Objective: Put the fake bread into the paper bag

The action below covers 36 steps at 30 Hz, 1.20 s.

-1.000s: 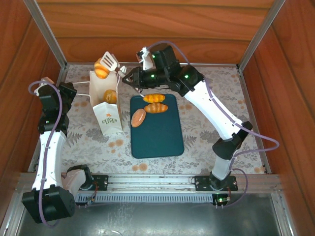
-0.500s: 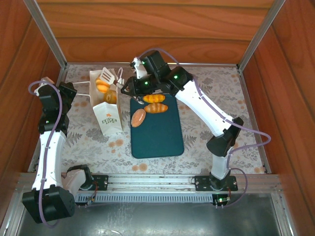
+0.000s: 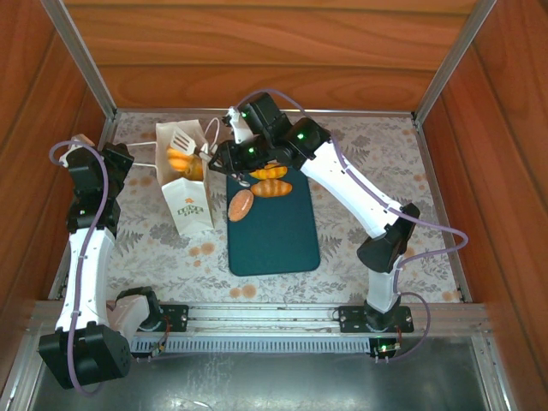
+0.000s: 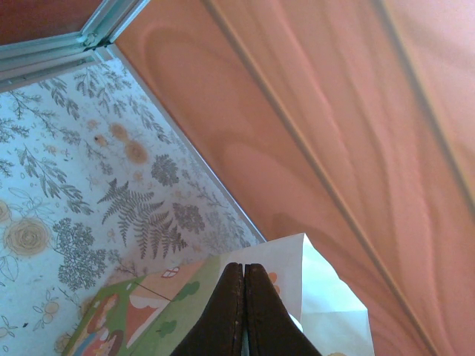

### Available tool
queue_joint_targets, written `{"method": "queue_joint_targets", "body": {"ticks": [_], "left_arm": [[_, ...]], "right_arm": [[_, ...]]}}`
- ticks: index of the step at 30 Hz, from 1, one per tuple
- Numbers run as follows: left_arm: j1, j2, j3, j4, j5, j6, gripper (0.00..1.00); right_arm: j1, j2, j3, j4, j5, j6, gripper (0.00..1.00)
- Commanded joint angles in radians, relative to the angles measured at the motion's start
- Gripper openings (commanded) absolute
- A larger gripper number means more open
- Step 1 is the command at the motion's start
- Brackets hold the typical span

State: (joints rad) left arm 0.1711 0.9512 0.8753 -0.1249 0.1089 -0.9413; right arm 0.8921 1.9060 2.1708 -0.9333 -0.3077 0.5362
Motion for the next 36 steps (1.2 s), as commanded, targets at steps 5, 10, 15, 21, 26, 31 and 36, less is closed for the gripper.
{"method": "queue_joint_targets", "body": {"ticks": [5,10,15,21,26,31,36], "left_arm": [[0.005,-0.014,0.005,0.012,-0.003,-0.004,0.00],[0.007,-0.016,0.003,0.012,-0.005,-0.003,0.00],[0.006,-0.018,0.003,0.011,-0.006,-0.002,0.00],[0.007,-0.020,0.004,0.007,-0.007,-0.002,0.00],[0.007,-0.022,0.007,0.006,-0.006,-0.002,0.00],[0.006,-0.022,0.009,0.007,-0.007,-0.002,0.00],[0.005,-0.023,0.009,0.005,-0.008,-0.002,0.00]], "right_arm": [[0.010,0.014,0.044,0.025,-0.004,-0.015,0.44],[0.010,0.007,0.056,0.030,-0.018,-0.010,0.44],[0.011,-0.003,0.098,0.025,-0.039,-0.008,0.43],[0.010,-0.034,0.142,0.019,-0.027,-0.008,0.42],[0.004,-0.078,0.153,0.011,0.026,-0.017,0.42],[-0.015,-0.146,0.119,0.013,0.090,-0.022,0.41],[-0.073,-0.290,-0.014,0.059,0.147,0.018,0.39]]}}
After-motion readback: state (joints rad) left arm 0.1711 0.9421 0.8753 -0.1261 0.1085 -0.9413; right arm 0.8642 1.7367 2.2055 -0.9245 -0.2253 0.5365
